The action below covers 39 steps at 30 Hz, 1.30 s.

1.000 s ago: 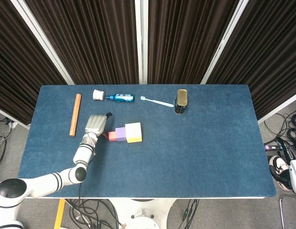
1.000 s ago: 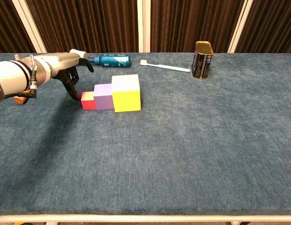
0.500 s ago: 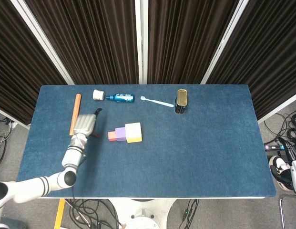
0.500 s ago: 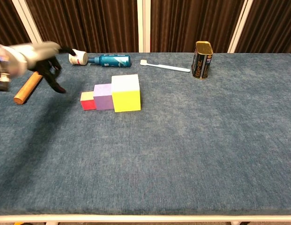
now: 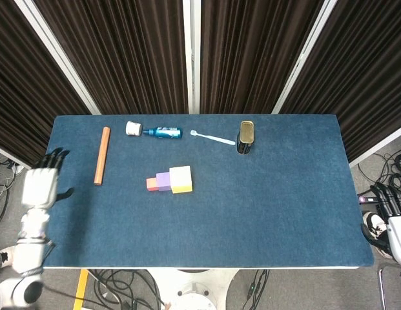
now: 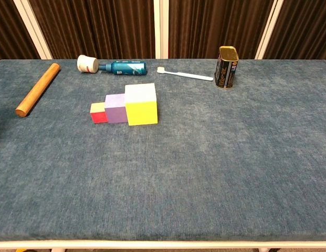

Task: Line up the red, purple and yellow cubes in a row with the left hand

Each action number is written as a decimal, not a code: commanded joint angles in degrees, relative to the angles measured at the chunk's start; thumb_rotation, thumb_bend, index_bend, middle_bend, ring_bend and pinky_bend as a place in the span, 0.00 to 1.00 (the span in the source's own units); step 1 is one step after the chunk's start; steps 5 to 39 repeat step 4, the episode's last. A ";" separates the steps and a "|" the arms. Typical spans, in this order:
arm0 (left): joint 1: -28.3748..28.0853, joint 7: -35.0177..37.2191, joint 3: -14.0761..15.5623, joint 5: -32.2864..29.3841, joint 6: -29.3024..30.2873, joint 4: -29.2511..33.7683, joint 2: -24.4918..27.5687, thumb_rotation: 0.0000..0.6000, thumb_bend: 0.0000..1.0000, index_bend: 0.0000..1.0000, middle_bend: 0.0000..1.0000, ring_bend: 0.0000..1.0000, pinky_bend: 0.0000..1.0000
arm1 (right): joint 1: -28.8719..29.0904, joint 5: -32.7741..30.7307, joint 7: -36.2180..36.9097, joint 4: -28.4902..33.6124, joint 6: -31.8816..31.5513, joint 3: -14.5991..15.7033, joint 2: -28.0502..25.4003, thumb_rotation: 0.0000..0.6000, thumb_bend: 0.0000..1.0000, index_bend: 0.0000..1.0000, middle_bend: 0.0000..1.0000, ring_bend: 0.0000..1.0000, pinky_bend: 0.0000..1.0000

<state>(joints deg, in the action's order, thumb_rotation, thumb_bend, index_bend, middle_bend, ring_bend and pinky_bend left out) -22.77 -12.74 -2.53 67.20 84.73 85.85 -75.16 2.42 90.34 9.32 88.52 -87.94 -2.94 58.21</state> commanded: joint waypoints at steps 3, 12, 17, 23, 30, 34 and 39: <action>7.75 2.22 4.09 3.21 6.03 3.03 3.20 1.00 0.06 0.21 0.23 0.21 0.26 | 0.46 0.58 -0.71 -0.06 0.69 0.51 0.84 1.00 0.24 0.00 0.01 0.00 0.08; 8.80 2.39 4.42 3.68 6.77 3.66 3.47 1.00 0.05 0.21 0.23 0.21 0.26 | 0.47 0.67 -0.79 -0.01 0.51 0.47 0.98 1.00 0.24 0.00 0.01 0.00 0.07; 8.80 2.39 4.42 3.68 6.77 3.66 3.47 1.00 0.05 0.21 0.23 0.21 0.26 | 0.47 0.67 -0.79 -0.01 0.51 0.47 0.98 1.00 0.24 0.00 0.01 0.00 0.07; 8.80 2.39 4.42 3.68 6.77 3.66 3.47 1.00 0.05 0.21 0.23 0.21 0.26 | 0.47 0.67 -0.79 -0.01 0.51 0.47 0.98 1.00 0.24 0.00 0.01 0.00 0.07; 8.80 2.39 4.42 3.68 6.77 3.66 3.47 1.00 0.05 0.21 0.23 0.21 0.26 | 0.47 0.67 -0.79 -0.01 0.51 0.47 0.98 1.00 0.24 0.00 0.01 0.00 0.07; 8.80 2.39 4.42 3.68 6.77 3.66 3.47 1.00 0.05 0.21 0.23 0.21 0.26 | 0.47 0.67 -0.79 -0.01 0.51 0.47 0.98 1.00 0.24 0.00 0.01 0.00 0.07; 8.80 2.39 4.42 3.68 6.77 3.66 3.47 1.00 0.05 0.21 0.23 0.21 0.26 | 0.47 0.67 -0.79 -0.01 0.51 0.47 0.98 1.00 0.24 0.00 0.01 0.00 0.07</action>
